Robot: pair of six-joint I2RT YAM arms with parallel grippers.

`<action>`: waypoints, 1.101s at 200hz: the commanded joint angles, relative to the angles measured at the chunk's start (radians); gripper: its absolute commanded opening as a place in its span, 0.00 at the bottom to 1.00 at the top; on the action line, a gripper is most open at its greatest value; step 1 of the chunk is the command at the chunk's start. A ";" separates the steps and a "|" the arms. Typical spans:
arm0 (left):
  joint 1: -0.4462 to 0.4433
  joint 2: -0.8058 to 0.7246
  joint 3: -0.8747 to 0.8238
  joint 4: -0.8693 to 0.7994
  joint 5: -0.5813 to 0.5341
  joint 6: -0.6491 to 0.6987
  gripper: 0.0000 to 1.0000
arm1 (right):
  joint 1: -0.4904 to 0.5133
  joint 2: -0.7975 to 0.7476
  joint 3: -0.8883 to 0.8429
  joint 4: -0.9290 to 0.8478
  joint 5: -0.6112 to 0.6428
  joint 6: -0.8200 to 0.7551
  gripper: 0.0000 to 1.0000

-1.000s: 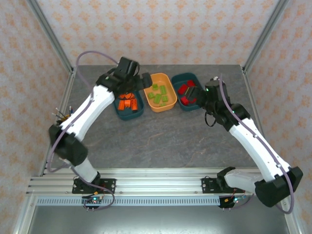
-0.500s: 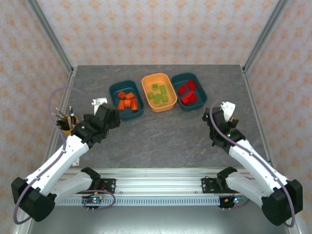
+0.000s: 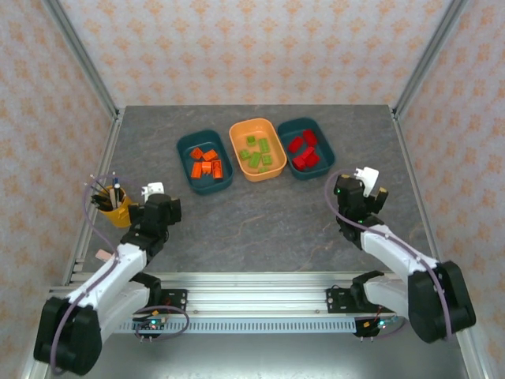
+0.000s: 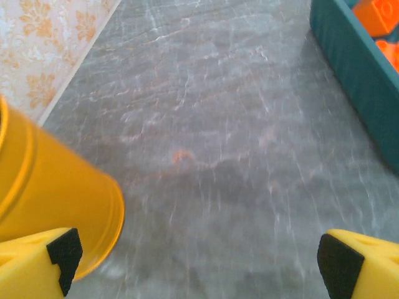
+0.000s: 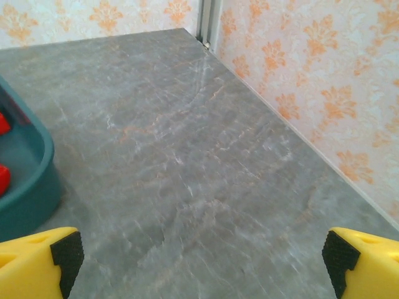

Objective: Sort the legos into containers by color

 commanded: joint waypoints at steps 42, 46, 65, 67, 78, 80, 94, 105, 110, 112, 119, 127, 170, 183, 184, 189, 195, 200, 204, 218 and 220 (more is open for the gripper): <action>0.110 0.451 0.216 0.403 0.204 0.066 1.00 | -0.121 0.275 0.040 0.346 -0.259 -0.137 1.00; 0.112 0.471 0.229 0.413 0.213 0.078 1.00 | -0.135 0.281 0.034 0.368 -0.276 -0.130 1.00; 0.131 0.542 0.257 0.444 0.226 0.088 1.00 | -0.195 0.308 -0.013 0.456 -0.347 -0.078 1.00; 0.133 0.545 0.254 0.456 0.231 0.088 1.00 | -0.199 0.312 -0.020 0.471 -0.356 -0.077 1.00; 0.139 0.534 0.236 0.471 0.259 0.091 1.00 | -0.211 0.339 -0.060 0.556 -0.393 -0.075 1.00; 0.139 0.531 0.228 0.481 0.265 0.095 1.00 | -0.211 0.349 -0.065 0.575 -0.396 -0.076 1.00; 0.137 0.506 0.147 0.590 0.281 0.100 1.00 | -0.214 0.362 -0.076 0.609 -0.404 -0.080 1.00; 0.137 0.521 0.075 0.728 0.268 0.097 1.00 | -0.220 0.360 -0.074 0.600 -0.395 -0.069 1.00; 0.137 0.537 0.052 0.802 0.268 0.100 1.00 | -0.220 0.363 -0.076 0.610 -0.381 -0.065 1.00; 0.138 0.538 0.052 0.809 0.267 0.099 1.00 | -0.220 0.361 -0.075 0.605 -0.376 -0.061 1.00; 0.137 0.523 0.075 0.733 0.264 0.094 1.00 | -0.223 0.356 -0.064 0.573 -0.358 -0.050 1.00; 0.131 0.536 0.064 0.777 0.253 0.101 1.00 | -0.224 0.363 -0.054 0.567 -0.346 -0.047 1.00; 0.128 0.532 0.072 0.756 0.249 0.101 1.00 | -0.212 0.366 -0.032 0.530 -0.340 -0.061 0.99; 0.126 0.531 0.072 0.751 0.247 0.102 1.00 | -0.211 0.365 -0.031 0.528 -0.340 -0.060 0.99; 0.126 0.532 0.072 0.752 0.247 0.102 1.00 | -0.211 0.365 -0.031 0.528 -0.339 -0.061 0.99; 0.126 0.531 0.073 0.749 0.245 0.102 1.00 | -0.211 0.366 -0.031 0.528 -0.339 -0.060 0.99; 0.126 0.531 0.073 0.750 0.246 0.102 1.00 | -0.211 0.366 -0.031 0.528 -0.339 -0.061 0.99; 0.125 0.531 0.072 0.751 0.245 0.103 1.00 | -0.211 0.366 -0.030 0.528 -0.340 -0.060 0.99; 0.125 0.531 0.073 0.749 0.246 0.103 1.00 | -0.211 0.365 -0.031 0.528 -0.339 -0.060 0.99; 0.125 0.531 0.073 0.750 0.244 0.103 1.00 | -0.211 0.366 -0.030 0.528 -0.340 -0.060 0.99; 0.125 0.531 0.072 0.750 0.243 0.103 1.00 | -0.211 0.366 -0.031 0.528 -0.340 -0.061 0.99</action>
